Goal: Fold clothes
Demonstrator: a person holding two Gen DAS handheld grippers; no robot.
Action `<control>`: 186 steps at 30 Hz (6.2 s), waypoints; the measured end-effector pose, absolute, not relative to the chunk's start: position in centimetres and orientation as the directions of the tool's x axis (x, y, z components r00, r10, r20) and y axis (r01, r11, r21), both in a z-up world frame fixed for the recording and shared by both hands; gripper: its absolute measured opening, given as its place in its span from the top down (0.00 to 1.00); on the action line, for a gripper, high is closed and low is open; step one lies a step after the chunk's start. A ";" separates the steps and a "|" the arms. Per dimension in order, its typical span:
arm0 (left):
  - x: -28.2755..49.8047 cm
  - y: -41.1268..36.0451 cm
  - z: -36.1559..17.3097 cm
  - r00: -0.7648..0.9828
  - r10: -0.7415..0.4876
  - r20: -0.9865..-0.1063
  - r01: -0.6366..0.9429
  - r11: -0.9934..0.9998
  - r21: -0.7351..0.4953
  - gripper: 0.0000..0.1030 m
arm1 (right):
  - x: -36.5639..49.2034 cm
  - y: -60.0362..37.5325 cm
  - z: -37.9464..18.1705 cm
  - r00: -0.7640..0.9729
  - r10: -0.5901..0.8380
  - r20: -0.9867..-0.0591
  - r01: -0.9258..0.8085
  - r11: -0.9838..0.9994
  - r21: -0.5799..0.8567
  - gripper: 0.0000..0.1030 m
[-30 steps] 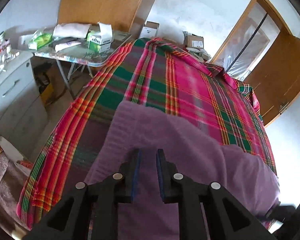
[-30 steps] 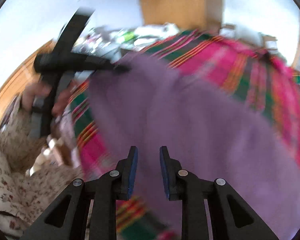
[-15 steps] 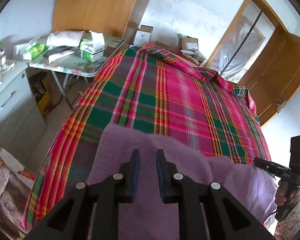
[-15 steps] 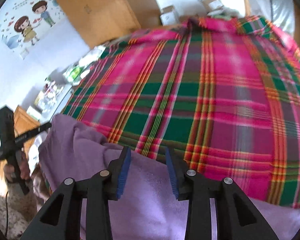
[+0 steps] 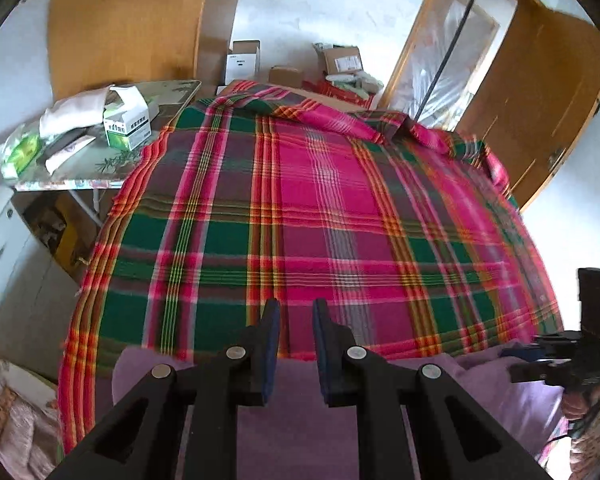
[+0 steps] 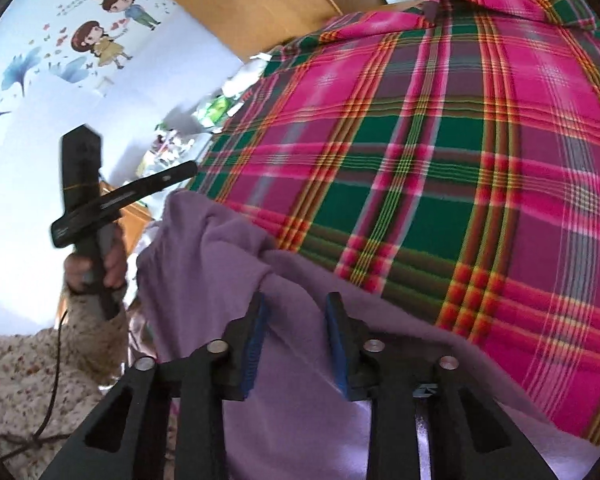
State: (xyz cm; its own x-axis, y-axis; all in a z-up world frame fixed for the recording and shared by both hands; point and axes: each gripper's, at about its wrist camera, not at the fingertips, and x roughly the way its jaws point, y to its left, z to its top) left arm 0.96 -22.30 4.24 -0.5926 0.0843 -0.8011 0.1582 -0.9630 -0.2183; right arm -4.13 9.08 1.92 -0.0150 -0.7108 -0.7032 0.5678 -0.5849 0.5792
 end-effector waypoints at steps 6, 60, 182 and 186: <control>0.5 -21.6 2.2 -0.509 0.069 -0.858 0.132 -0.979 -0.158 0.84 | -2.5 9.6 2.1 0.003 -0.733 -0.681 0.578 -0.554 0.599 0.89; 3.6 -23.6 1.1 -0.518 0.147 -0.842 0.164 -0.950 -0.267 0.84 | -6.6 5.2 0.4 0.019 -0.771 -0.637 0.449 -0.562 0.694 0.94; -4.8 -10.4 1.1 -0.444 0.257 -0.858 -0.111 -0.966 -0.232 0.91 | -3.1 20.6 1.7 -0.419 -0.404 -0.814 0.502 -0.849 0.163 0.93; -3.5 -10.9 1.7 -0.445 0.251 -0.860 -0.098 -0.968 -0.232 0.90 | -1.8 19.9 2.6 -0.462 -0.398 -0.792 0.479 -0.864 0.155 0.83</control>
State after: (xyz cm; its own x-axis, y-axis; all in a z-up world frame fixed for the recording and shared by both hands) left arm -3.50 -10.89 1.75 -0.4447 0.2515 -0.8597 -0.0985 -0.9677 -0.2321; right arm -1.81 19.92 2.62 -0.4618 -0.3984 -0.7925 0.4790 -0.8640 0.1553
